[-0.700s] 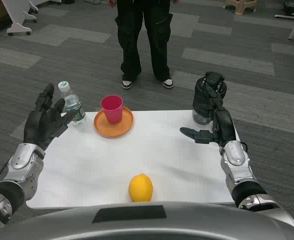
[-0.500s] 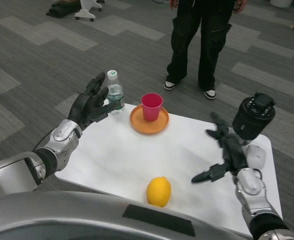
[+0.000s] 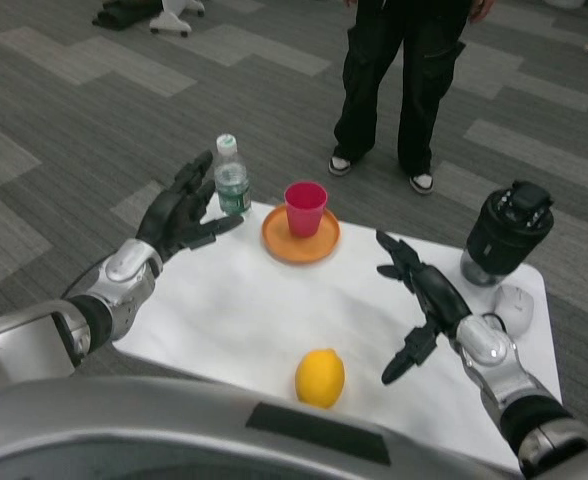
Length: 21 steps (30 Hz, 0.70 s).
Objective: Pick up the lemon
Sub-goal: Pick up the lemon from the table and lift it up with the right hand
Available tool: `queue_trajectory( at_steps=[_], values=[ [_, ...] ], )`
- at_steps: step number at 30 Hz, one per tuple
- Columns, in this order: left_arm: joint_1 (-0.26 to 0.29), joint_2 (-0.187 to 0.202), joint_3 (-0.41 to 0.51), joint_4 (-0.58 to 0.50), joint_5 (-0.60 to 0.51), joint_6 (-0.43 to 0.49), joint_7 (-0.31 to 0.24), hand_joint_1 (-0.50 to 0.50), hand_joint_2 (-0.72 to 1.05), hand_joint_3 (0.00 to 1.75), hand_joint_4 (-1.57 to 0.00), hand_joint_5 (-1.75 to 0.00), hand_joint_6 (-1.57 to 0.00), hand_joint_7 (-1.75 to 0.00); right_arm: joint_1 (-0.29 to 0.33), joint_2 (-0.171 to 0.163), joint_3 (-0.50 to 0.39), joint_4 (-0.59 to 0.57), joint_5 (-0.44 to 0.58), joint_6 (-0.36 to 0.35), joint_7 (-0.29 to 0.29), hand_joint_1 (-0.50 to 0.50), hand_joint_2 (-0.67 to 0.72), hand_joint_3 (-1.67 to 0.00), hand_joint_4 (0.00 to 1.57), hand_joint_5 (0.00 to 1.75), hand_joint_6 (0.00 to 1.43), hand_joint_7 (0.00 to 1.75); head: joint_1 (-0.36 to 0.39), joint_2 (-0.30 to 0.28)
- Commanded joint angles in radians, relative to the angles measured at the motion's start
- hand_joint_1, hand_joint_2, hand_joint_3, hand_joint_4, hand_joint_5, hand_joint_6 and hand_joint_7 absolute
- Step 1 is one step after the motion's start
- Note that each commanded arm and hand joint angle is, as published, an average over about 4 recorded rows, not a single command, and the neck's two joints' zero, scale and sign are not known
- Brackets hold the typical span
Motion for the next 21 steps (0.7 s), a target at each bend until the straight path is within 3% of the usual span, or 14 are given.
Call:
queue_trajectory(
  at_steps=[1,3,7,12,15,18,19,21],
  values=[
    [-0.018,0.026,-0.003,0.000,-0.008,0.006,-0.001,0.50,0.78,0.09,0.00,0.00,0.00,0.00,-0.017,-0.016,-0.013,0.015,0.006,0.012,0.004,0.04,0.25,-0.16,0.00,0.58,0.00,0.00,-0.124,-0.050],
    [-0.018,0.025,-0.003,0.000,-0.008,0.006,-0.001,0.50,0.78,0.09,0.00,0.00,0.00,0.00,-0.023,-0.020,-0.027,0.019,0.006,0.015,0.009,0.01,0.23,-0.16,0.00,0.58,0.00,0.02,-0.197,-0.064],
    [-0.018,0.024,-0.005,0.000,-0.008,0.006,-0.001,0.50,0.78,0.09,0.00,0.00,0.00,0.00,-0.025,-0.022,-0.078,0.027,0.013,0.006,-0.020,0.08,0.34,-0.08,0.00,0.48,0.00,0.00,-0.341,-0.082],
    [-0.018,0.024,-0.005,0.001,-0.008,0.006,-0.001,0.50,0.78,0.02,0.00,0.00,0.00,0.00,-0.024,-0.023,-0.092,0.027,0.014,0.005,-0.023,0.05,0.33,-0.10,0.00,0.48,0.00,0.00,-0.388,-0.080],
    [-0.020,0.024,-0.008,0.002,-0.008,0.006,-0.001,0.50,0.78,0.07,0.00,0.00,0.00,0.00,-0.024,-0.025,-0.083,0.028,0.014,0.008,-0.015,-0.03,0.12,-0.16,0.00,0.48,0.00,0.00,-0.399,-0.077],
    [-0.024,0.024,-0.011,0.003,-0.008,0.006,-0.001,0.50,0.78,0.09,0.00,0.00,0.00,0.00,-0.034,-0.029,-0.059,0.027,0.014,0.019,0.013,-0.16,-0.18,-0.28,0.00,0.48,0.00,0.00,-0.399,-0.069],
    [-0.024,0.024,-0.011,0.003,-0.008,0.006,-0.001,0.50,0.78,0.09,0.00,0.00,0.00,0.00,-0.041,-0.031,-0.046,0.026,0.013,0.027,0.030,-0.20,-0.29,-0.36,0.00,0.48,0.00,0.00,-0.396,-0.064],
    [-0.024,0.024,-0.011,0.003,-0.008,0.006,-0.001,0.50,0.78,0.07,0.00,0.00,0.00,0.00,-0.056,-0.032,-0.014,0.022,0.012,0.043,0.068,-0.25,-0.38,-0.50,0.00,0.48,0.00,0.00,-0.390,-0.058]
  ],
)
